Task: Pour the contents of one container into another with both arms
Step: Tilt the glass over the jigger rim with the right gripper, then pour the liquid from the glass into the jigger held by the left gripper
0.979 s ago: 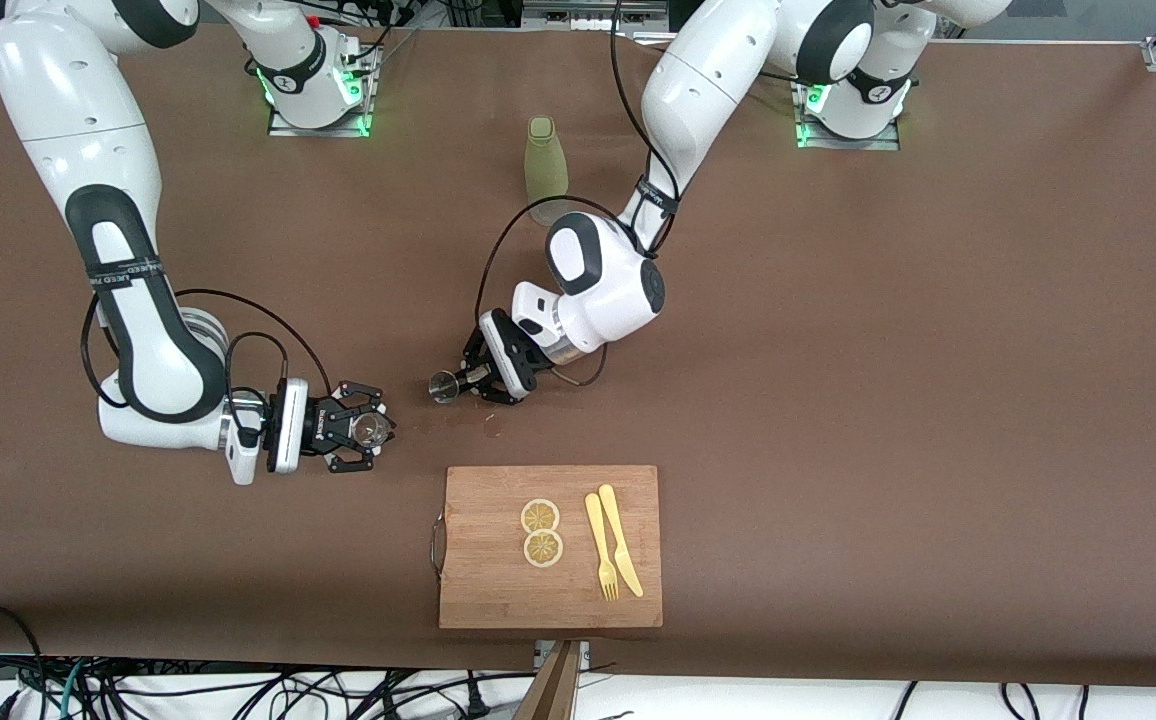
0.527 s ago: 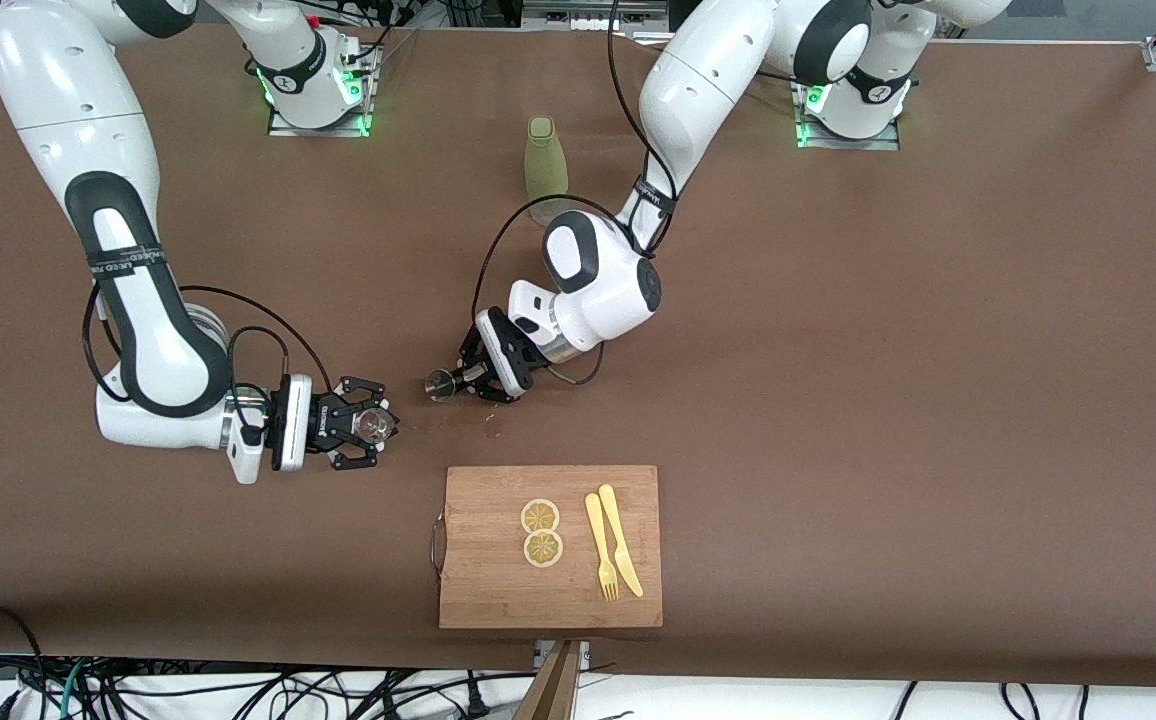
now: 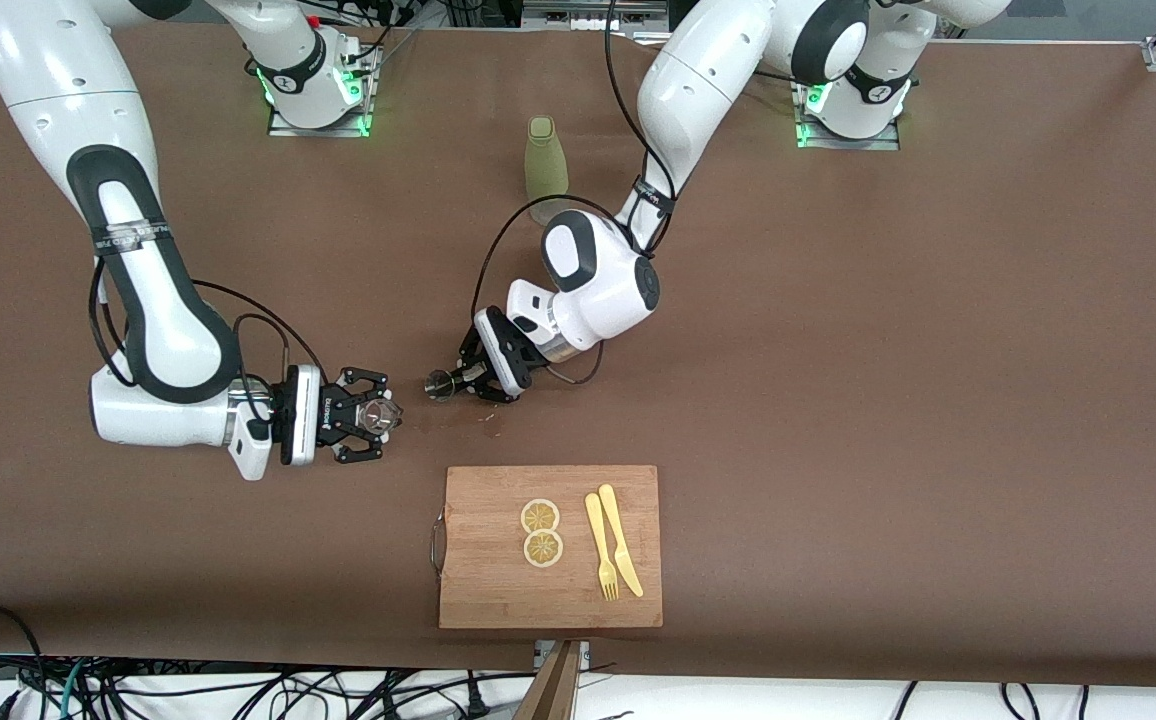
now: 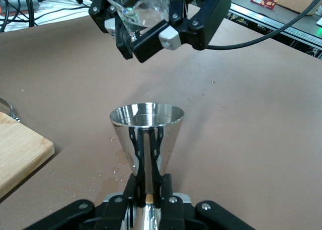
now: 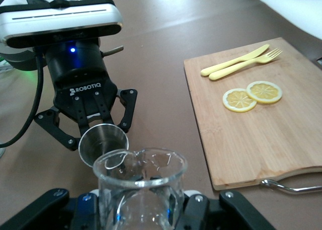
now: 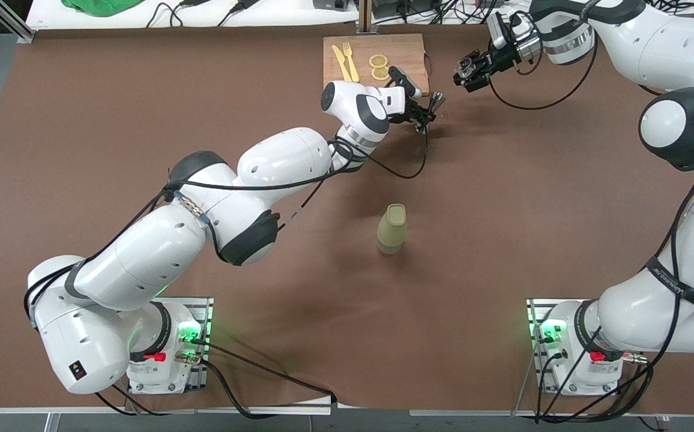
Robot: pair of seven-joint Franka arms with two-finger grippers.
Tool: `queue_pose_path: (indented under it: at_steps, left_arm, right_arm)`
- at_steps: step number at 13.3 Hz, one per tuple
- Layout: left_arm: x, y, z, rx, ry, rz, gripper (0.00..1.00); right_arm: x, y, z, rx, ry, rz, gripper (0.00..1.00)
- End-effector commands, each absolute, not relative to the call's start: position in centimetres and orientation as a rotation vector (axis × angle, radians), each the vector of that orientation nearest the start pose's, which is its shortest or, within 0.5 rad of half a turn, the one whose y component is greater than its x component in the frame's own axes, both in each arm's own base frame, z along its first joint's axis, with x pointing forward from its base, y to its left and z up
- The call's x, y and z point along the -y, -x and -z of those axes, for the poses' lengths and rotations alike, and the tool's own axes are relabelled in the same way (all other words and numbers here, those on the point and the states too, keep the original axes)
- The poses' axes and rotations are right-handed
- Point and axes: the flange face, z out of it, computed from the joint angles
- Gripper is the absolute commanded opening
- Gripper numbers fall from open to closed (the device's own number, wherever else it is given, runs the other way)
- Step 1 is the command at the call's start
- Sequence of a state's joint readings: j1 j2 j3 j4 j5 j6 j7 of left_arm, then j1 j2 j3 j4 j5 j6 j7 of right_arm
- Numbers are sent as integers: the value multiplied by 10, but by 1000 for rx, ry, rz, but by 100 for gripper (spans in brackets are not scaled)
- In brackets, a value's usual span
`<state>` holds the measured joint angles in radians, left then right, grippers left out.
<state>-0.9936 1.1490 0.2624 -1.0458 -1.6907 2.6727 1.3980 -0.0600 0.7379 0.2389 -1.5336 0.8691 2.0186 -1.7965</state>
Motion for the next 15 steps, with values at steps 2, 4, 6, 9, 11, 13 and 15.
queue_pose_path:
  at_steps: [2, 4, 6, 9, 11, 13, 15]
  left_arm:
    - [574, -558, -173, 1038, -2037, -874, 0]
    - [573, -558, -173, 1039, -2040, -874, 0]
    - [573, -559, -173, 1040, -2039, -878, 0]
    - [572, -559, -172, 1044, -2040, -879, 0]
    - [572, -559, -171, 1049, -2041, -881, 0]
    - [572, -559, -172, 1051, -2039, -883, 0]
    - [572, -559, -171, 1053, -2040, -883, 0]
  right_arm:
    - [-157, -677, -251, 1540, 1746, 542, 15]
    - [-160, -677, -251, 1544, 1750, 532, 15]
    - [-160, -677, -252, 1553, 1781, 485, 15]
    - [-174, -679, -264, 1609, 1810, 422, 15]
    - [-180, -678, -268, 1609, 1815, 412, 15]
    - [-183, -678, -269, 1621, 1823, 392, 15]
    - [-190, -675, -270, 1639, 1833, 360, 15]
